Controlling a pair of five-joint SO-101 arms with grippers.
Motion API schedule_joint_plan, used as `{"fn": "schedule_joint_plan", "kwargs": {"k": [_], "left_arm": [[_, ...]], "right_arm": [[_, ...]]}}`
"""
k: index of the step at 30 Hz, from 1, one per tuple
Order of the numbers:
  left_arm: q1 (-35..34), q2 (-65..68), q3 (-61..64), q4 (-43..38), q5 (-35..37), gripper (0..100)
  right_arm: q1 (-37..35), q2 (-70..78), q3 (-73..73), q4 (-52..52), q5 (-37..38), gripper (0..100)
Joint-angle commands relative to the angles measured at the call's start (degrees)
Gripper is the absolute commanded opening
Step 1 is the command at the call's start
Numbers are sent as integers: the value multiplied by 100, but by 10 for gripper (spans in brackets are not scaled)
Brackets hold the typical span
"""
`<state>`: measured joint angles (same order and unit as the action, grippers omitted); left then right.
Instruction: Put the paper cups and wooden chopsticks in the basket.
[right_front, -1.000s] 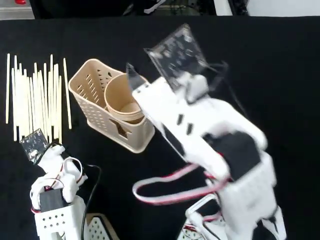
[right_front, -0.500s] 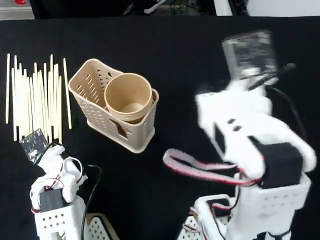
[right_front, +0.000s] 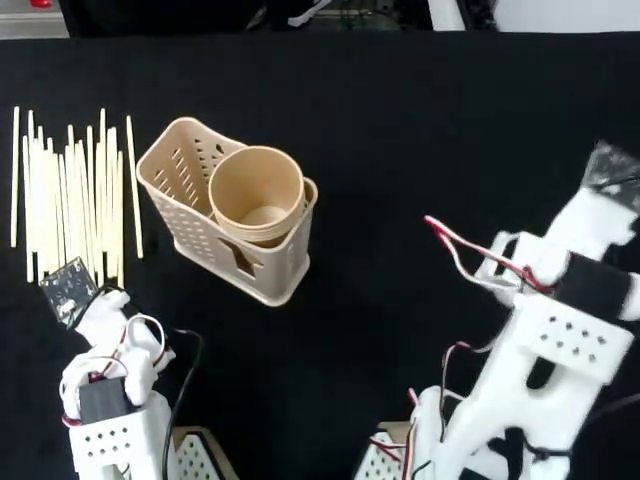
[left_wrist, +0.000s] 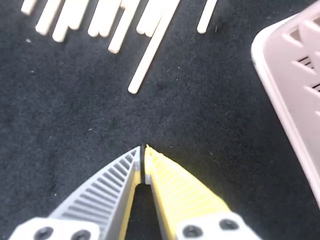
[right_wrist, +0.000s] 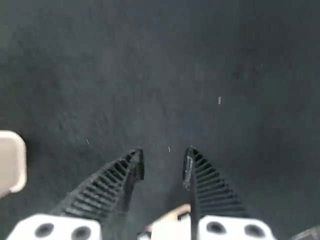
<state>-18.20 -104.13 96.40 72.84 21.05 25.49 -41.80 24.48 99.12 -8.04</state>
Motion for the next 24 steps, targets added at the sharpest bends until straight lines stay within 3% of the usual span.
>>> {"fn": "schedule_joint_plan", "kwargs": {"k": [1,9,14,16,20,24], "left_arm": [[48,-26,92,26,35,30],[40,-26,92,26,35,30],[40,-26,92,26,35,30],[40,-26,92,26,35,30],[40,-26,92,26,35,30],[40,-26,92,26,35,30]], "right_arm": [[114,-66,549,123,-26,145],[105,-75,813,44,-18,141],[105,-66,813,-211,176,8],[105,-66,813,-404,466,23],[62,-40,945,-1187,651,12],[-633,-66,1851,-2356,677,12]]}}
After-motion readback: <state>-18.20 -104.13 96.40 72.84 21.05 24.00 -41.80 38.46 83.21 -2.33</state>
